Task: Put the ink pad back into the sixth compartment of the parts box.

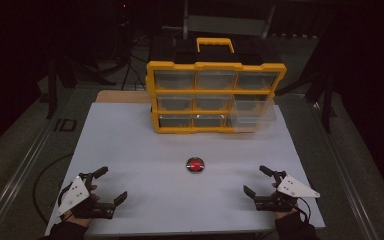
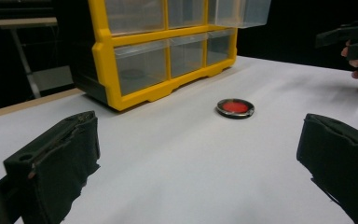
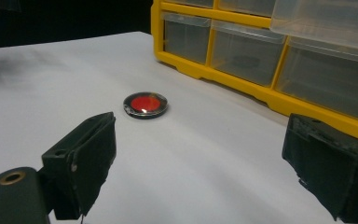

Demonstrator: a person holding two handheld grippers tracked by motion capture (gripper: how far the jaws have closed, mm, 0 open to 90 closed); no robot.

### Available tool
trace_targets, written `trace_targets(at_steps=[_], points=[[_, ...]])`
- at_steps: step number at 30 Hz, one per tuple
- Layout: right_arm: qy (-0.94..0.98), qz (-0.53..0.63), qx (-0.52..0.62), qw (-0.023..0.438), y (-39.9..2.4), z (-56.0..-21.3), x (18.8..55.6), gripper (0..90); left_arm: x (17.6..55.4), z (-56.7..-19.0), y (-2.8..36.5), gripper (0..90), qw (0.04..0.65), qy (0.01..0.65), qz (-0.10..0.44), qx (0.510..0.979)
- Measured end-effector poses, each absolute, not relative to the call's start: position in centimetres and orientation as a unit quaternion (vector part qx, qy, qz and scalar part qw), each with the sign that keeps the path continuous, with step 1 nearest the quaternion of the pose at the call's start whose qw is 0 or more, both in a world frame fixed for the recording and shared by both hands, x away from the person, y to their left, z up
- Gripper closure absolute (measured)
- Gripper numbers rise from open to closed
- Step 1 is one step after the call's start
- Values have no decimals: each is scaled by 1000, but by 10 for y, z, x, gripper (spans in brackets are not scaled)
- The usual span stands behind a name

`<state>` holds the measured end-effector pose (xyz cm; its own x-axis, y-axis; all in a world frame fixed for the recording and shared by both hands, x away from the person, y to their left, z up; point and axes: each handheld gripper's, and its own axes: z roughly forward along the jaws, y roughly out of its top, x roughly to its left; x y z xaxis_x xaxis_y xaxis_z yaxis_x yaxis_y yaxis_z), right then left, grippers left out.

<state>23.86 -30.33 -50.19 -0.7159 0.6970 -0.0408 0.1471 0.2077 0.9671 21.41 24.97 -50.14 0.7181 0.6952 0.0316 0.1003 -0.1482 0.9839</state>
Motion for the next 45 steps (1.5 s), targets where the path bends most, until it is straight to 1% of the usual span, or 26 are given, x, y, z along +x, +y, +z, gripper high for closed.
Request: trace_targets(at_steps=[22,45], points=[[743,559,280,241,-300,-499,237,99,214,-500,252,0,600,283,252,704],[759,544,282,222,-295,-491,235,94,213,-500,252,0,603,282,254,701]])
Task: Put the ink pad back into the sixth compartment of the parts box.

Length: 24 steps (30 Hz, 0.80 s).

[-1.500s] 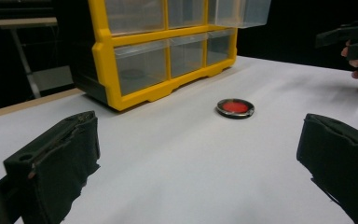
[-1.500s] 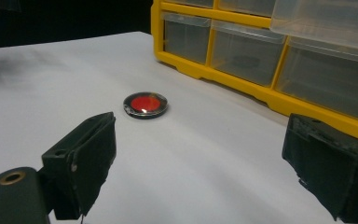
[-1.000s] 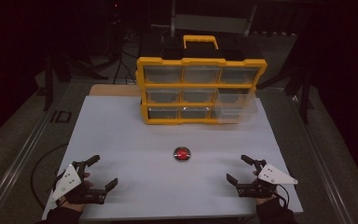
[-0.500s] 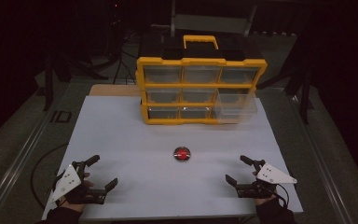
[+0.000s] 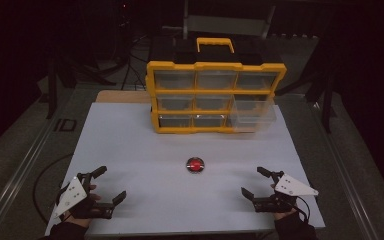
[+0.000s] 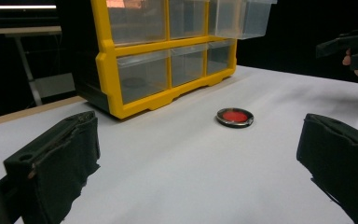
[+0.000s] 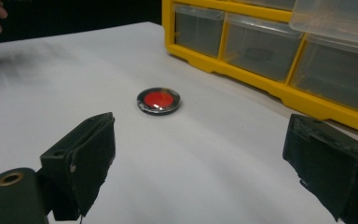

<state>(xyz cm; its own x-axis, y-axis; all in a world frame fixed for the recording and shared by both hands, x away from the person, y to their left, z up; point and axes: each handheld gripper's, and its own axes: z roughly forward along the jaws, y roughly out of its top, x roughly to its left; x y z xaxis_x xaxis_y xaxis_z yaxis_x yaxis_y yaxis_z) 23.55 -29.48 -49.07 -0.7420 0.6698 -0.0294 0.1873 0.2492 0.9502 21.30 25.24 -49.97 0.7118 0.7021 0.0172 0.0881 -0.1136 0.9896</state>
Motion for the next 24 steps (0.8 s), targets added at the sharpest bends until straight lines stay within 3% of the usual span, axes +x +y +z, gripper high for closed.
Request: trace_targets(at_steps=[24], points=[[768,551,268,187,-281,-456,243,88,213,-499,253,0,604,282,256,700]])
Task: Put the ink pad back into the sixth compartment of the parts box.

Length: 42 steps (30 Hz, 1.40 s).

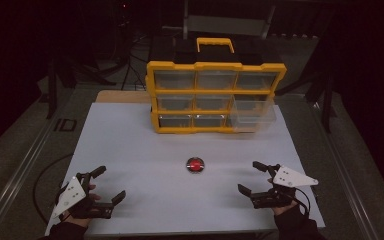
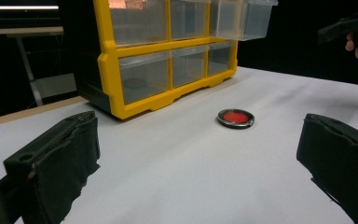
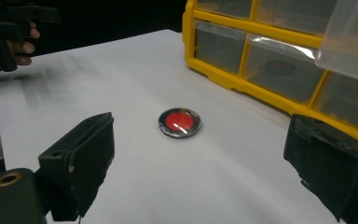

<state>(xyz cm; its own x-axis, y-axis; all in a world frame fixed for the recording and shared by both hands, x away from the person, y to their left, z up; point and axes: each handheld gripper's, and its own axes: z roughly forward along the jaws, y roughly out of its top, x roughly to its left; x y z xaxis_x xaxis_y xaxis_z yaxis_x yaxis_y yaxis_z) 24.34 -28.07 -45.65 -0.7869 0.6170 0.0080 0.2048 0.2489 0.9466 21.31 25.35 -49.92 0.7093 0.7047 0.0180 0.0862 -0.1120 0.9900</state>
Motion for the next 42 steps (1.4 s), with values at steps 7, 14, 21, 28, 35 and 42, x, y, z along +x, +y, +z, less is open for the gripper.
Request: trace_targets(at_steps=[7,14,21,28,35,42], points=[[769,553,253,196,-274,-441,253,88,213,-499,254,0,604,283,254,701],[770,553,246,200,-269,-430,262,88,213,-500,253,0,604,282,252,702],[776,549,241,194,-258,-423,273,88,214,-499,253,0,604,282,251,702],[780,550,234,186,-250,-420,281,88,213,-499,253,0,604,281,250,703],[792,544,220,169,-233,-420,292,89,213,-500,252,0,604,281,249,703],[798,540,213,164,-220,-422,300,88,213,-499,252,0,605,281,247,703]])
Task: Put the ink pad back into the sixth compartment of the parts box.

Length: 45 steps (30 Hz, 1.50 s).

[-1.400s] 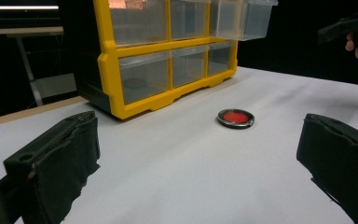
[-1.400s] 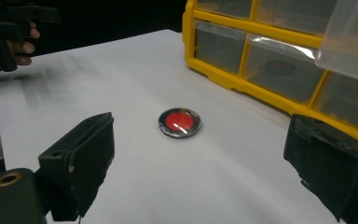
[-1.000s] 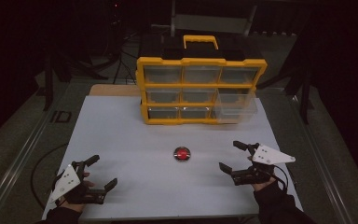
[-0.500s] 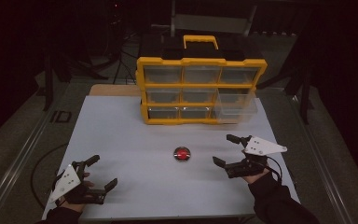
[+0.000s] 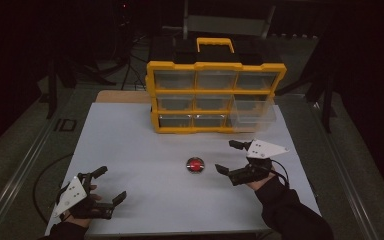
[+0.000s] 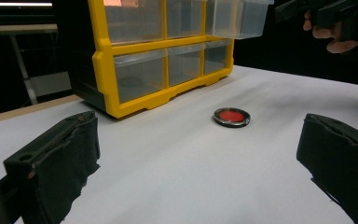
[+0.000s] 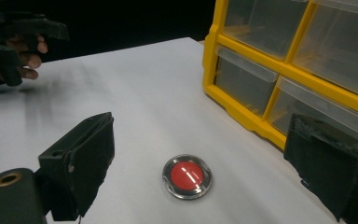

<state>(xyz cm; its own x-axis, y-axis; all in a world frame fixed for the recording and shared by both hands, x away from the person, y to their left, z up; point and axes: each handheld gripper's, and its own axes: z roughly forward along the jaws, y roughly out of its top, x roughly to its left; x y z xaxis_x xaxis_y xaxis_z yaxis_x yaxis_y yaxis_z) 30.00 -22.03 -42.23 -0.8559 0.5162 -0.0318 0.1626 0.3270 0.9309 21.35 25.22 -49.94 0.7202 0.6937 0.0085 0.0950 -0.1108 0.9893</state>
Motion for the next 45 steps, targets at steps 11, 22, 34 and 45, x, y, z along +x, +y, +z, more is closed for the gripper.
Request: trace_targets(at_steps=[11,22,34,45], points=[[809,531,202,152,-204,-428,311,88,214,-499,252,0,605,280,247,703],[816,526,201,134,-189,-437,323,88,214,-499,252,0,605,280,246,704],[824,516,205,116,-174,-455,333,89,214,-500,252,0,605,278,243,705],[833,503,206,100,-165,-474,342,89,214,-500,252,0,605,277,243,706]])
